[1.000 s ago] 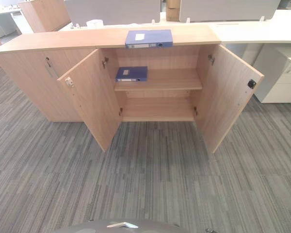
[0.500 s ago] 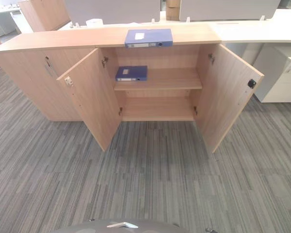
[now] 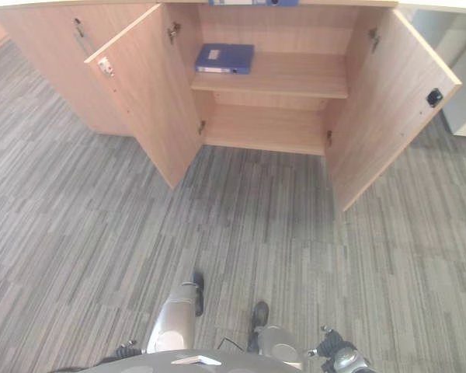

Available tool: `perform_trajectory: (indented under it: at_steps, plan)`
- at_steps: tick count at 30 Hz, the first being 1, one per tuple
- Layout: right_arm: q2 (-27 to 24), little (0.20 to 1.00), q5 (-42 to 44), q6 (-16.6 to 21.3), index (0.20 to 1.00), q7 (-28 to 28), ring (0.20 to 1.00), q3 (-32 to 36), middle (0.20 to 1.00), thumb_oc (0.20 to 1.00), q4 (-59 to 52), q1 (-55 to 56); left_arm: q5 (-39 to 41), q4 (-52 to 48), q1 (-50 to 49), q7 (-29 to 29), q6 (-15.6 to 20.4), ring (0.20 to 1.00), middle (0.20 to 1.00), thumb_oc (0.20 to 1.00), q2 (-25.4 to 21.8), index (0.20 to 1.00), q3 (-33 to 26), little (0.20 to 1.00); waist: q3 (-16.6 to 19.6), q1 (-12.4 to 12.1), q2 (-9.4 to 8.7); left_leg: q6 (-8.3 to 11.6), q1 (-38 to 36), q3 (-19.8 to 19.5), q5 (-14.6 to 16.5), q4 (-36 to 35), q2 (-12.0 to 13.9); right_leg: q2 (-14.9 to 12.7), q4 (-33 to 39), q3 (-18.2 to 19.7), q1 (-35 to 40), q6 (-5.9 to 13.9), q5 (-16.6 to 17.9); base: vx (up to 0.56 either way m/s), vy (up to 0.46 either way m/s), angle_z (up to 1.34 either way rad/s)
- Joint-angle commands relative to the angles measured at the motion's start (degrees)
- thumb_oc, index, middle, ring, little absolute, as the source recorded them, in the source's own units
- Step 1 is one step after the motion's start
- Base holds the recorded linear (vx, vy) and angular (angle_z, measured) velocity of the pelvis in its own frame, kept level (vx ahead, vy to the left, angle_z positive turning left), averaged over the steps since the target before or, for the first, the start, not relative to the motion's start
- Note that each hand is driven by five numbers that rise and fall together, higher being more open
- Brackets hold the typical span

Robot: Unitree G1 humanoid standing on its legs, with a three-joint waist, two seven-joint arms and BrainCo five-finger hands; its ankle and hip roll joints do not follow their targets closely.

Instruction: Put the empty folder in the office cabinet

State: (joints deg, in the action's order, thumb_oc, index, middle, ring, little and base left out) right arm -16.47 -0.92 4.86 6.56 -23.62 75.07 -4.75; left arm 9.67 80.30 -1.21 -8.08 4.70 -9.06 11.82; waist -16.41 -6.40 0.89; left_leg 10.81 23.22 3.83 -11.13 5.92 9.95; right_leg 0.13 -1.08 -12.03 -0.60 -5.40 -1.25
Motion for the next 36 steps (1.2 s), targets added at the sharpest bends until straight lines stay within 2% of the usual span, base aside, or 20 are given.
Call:
perform_trajectory:
  at_steps: [1, 3, 10, 13, 14, 15, 16, 17, 18, 20, 21, 22, 23, 24, 25, 26, 27, 29, 31, 36]
  plan:
    - [-2.85, 1.0, 3.14, 1.16, 1.0, -1.02, 1.0, 0.63, 1.0, 1.0, -0.89, 3.29, -2.8, 0.55, -1.15, 1.28, 0.72, 1.0, 1.0, 1.0, -2.7, 1.0, 0.2, 1.0, 1.28, -1.86, 0.69, -3.57, 0.6, 2.74, -2.26, -7.13, 0.47, -3.94, -3.12, 1.43, 9.54, 6.39, -9.12, 0.16, 0.046, -0.1]
    - [-3.24, 1.0, 3.69, 1.51, 1.0, -1.53, 1.0, 1.67, 1.0, 1.0, -0.64, 3.22, -3.13, 0.39, -2.0, 1.43, 0.89, 1.0, 1.0, 1.0, -2.68, 1.0, -0.55, 1.0, 1.56, -2.56, 0.87, -3.44, 1.81, 6.97, -2.05, -10.12, 2.03, -3.99, -2.71, 1.9, 11.69, 7.21, -10.57, 0.24, 0.082, -0.21]
    - [-3.41, 1.0, 4.24, 2.29, 1.0, -1.54, 1.0, 2.36, 1.0, 1.0, -2.01, 3.1, -3.88, 0.09, -6.29, 2.27, 1.43, 1.0, 1.0, 1.0, -3.4, 1.0, -3.57, 1.0, 6.12, -5.71, 2.23, -2.31, 2.13, 10.18, -5.3, -10.73, 5.12, -3.61, -0.8, 8.32, 19.42, 8.38, -15.64, 0.44, 0.17, -0.42]
    - [-2.11, 1.0, 4.14, 2.37, 1.0, -1.11, 1.0, 2.06, 1.0, 1.0, -4.29, 3.24, -5.38, 0.2, -5.76, 3.16, 1.38, 1.0, 1.0, 1.0, -5.38, 1.0, -4.26, 1.0, 9.56, -7.49, -0.16, -2.74, 1.65, 8.17, -7.08, -9.66, 4.39, -7.12, 0.26, 10.88, 23.29, 11.17, -16.23, 0.77, 0.347, -0.94]
    - [-1.41, 1.0, 4.34, 2.3, 1.0, -0.94, 1.0, 1.98, 1.0, 1.0, -4.38, 3.46, -5.54, 0.31, -5.14, 3.34, 1.45, 1.0, 1.0, 1.0, -5.92, 1.0, -4.19, 1.0, 10.26, -7.71, -1.23, -3.02, 1.22, 8.12, -7.6, -8.73, 3.86, -8.76, -0.04, 10.78, 23.57, 12.36, -14.55, 0.7, 0.314, -0.88]
    - [-0.93, 1.0, 4.38, 2.27, 1.0, -0.81, 1.0, 1.93, 1.0, 1.0, -4.34, 3.66, -5.31, 0.27, -4.52, 3.43, 1.5, 1.0, 1.0, 1.0, -6.59, 1.0, -4.05, 1.0, 10.92, -7.99, -2.69, -3.52, 0.96, 8.12, -8.0, -7.58, 2.72, -10.89, -0.99, 11.07, 23.13, 14.11, -9.78, 0.45, 0.216, -0.46]
    - [-0.93, 1.0, 4.38, 2.27, 1.0, -0.81, 1.0, 1.93, 1.0, 1.0, -4.34, 3.66, -5.31, 0.27, -4.52, 3.43, 1.5, 1.0, 1.0, 1.0, -6.59, 1.0, -4.05, 1.0, 10.92, -7.99, -2.69, -3.52, 0.96, 8.12, -8.0, -7.58, 2.72, -10.89, -0.99, 11.07, 23.13, 14.11, -9.78, 0.42, 0.228, -0.33]
    - [-0.06, 1.0, 4.42, 2.11, 1.0, -0.36, 1.0, 1.25, 1.0, 1.0, -4.24, 3.24, -5.75, 1.52, -2.63, 4.09, 1.07, 1.0, 1.0, 1.0, -7.57, 1.0, -3.99, 1.0, 11.76, -7.43, -4.0, -3.95, 0.72, 8.38, -7.7, -6.33, 1.81, -12.46, -2.16, 11.8, 22.07, 15.24, -5.18, 0.47, 0.25, -0.21]
    - [1.2, 1.0, 4.64, 2.18, 1.0, 0.08, 1.0, 0.0, 1.0, 1.0, -4.81, 3.2, -5.26, 2.14, -0.74, 3.16, 0.59, 1.0, 1.0, 1.0, -8.8, 1.0, -4.15, 1.0, 12.6, -7.55, -6.45, -5.76, -0.08, 9.04, -5.39, -4.45, -0.82, -14.28, -5.63, 12.24, 19.95, 16.11, 3.99, 0.57, 0.345, -0.18]
    - [1.74, 1.0, 4.42, 2.03, 1.0, 0.03, 1.0, -0.95, 1.0, 1.0, -6.06, 1.98, -5.58, 1.99, 0.24, 4.14, 0.84, 1.0, 1.0, 1.0, -9.15, 1.0, -3.29, 1.0, 12.81, -7.52, -7.44, -7.79, -1.28, 10.04, -1.85, -3.14, -2.75, -16.2, -12.11, 12.89, 16.66, 16.52, 15.14, 0.45, 0.336, -0.04]
    - [1.05, 1.0, 4.1, 2.23, 1.0, 0.0, 1.0, -1.22, 1.0, 1.0, -7.88, 1.34, -5.66, 1.53, 0.81, 3.78, 0.58, 1.0, 1.0, 1.0, -10.56, 1.0, -2.43, 1.0, 12.56, -7.02, -6.56, -8.79, -2.41, 10.77, -0.47, -3.03, -2.91, -16.08, -15.31, 13.6, 13.79, 15.66, 17.77, 0.39, 0.374, -0.16]
    - [0.67, 1.0, 4.4, 2.24, 1.0, -0.18, 1.0, -1.13, 1.0, 1.0, -8.37, 0.6, -5.19, 0.37, 1.32, 4.32, 1.19, 1.0, 1.0, 1.0, -12.1, 1.0, -2.51, 1.0, 11.99, -5.79, -5.51, -9.59, -4.7, 10.35, 0.52, -4.04, -3.65, -14.57, -19.94, 14.34, 8.98, 14.27, 17.08, 0.36, 0.404, -0.18]
    - [0.14, 1.0, 4.06, 2.63, 1.0, -0.42, 1.0, -1.3, 1.0, 1.0, -8.77, 0.43, -5.21, -0.49, 1.82, 4.65, 1.32, 1.0, 1.0, 1.0, -12.7, 1.0, -2.19, 1.0, 11.26, -4.36, -4.27, -10.1, -7.46, 9.97, 1.43, -5.64, -4.33, -13.04, -22.28, 13.63, 4.81, 13.53, 13.02, 0.5, 0.48, -0.3]
    - [-0.39, 1.0, 3.16, 2.36, 1.0, -0.73, 1.0, -1.59, 1.0, 1.0, -7.83, 0.4, -4.59, -3.01, 2.91, 4.88, 1.95, 1.0, 1.0, 1.0, -12.57, 1.0, -1.13, 1.0, 9.54, -1.49, -2.4, -10.58, -12.7, 8.9, 3.63, -7.56, -5.56, -11.88, -22.15, 8.2, -1.01, 12.05, 5.26, 0.37, 0.342, -0.17]
    - [-0.42, 1.0, 3.16, 2.37, 1.0, -0.73, 1.0, -1.6, 1.0, 1.0, -7.82, 0.38, -4.59, -3.02, 2.92, 4.89, 1.94, 1.0, 1.0, 1.0, -12.54, 1.0, -1.15, 1.0, 9.57, -1.41, -2.25, -10.54, -12.61, 8.78, 3.58, -7.53, -5.43, -11.74, -22.02, 8.06, -0.98, 11.98, 5.37, 0.51, 0.298, 0.18]
    - [-1.11, 1.0, 2.62, 1.96, 1.0, -1.01, 1.0, -0.97, 1.0, 1.0, -6.32, 0.77, -4.06, -4.73, 3.57, 4.8, 2.47, 1.0, 1.0, 1.0, -12.15, 1.0, -0.01, 1.0, 7.99, 1.1, -1.02, -10.5, -17.26, 7.21, 5.87, -8.15, -6.8, -10.67, -17.55, 3.28, -4.27, 11.14, 0.51, 0.25, 0.093, 0.57]
    - [-1.15, 1.0, 2.61, 1.96, 1.0, -1.01, 1.0, -0.96, 1.0, 1.0, -6.31, 0.73, -4.05, -4.74, 3.6, 4.8, 2.47, 1.0, 1.0, 1.0, -12.11, 1.0, -0.02, 1.0, 7.98, 1.22, -0.84, -10.47, -17.18, 7.05, 5.82, -8.1, -6.65, -10.5, -17.22, 3.07, -4.1, 11.07, 0.74, 0.38, 0.106, 0.66]
    - [-1.53, 1.0, 2.82, 1.73, 1.0, -1.22, 1.0, 0.49, 1.0, 1.0, -4.62, 1.26, -3.72, -5.64, 4.19, 4.82, 3.15, 1.0, 1.0, 1.0, -10.8, 1.0, 0.94, 1.0, 7.67, 3.71, -1.44, -9.97, -21.86, 6.3, 8.76, -8.57, -8.49, -10.57, -5.34, 0.06, -6.45, 12.77, 3.3, 0.4, 0.017, 0.71]
    - [-1.32, 1.0, 3.18, 1.62, 1.0, -1.36, 1.0, 1.44, 1.0, 1.0, -4.18, 1.89, -3.96, -6.16, 4.64, 4.74, 3.53, 1.0, 1.0, 1.0, -9.74, 1.0, 1.88, 1.0, 7.56, 5.44, -1.91, -9.45, -24.35, 5.32, 10.3, -8.66, -8.81, -10.54, -0.73, 0.64, -7.01, 14.14, 5.97, 0.45, -0.036, 0.6]
    - [-1.11, 1.0, 2.99, 1.24, 1.0, -1.38, 1.0, 2.47, 1.0, 1.0, -3.76, 3.09, -4.3, -6.66, 4.02, 4.52, 3.71, 1.0, 1.0, 1.0, -8.57, 1.0, 2.35, 1.0, 8.21, 5.93, -2.59, -9.09, -26.65, 4.41, 12.49, -7.01, -8.89, -11.88, -0.8, 1.94, -6.44, 14.82, 8.31, 0.24, -0.068, 0.51]
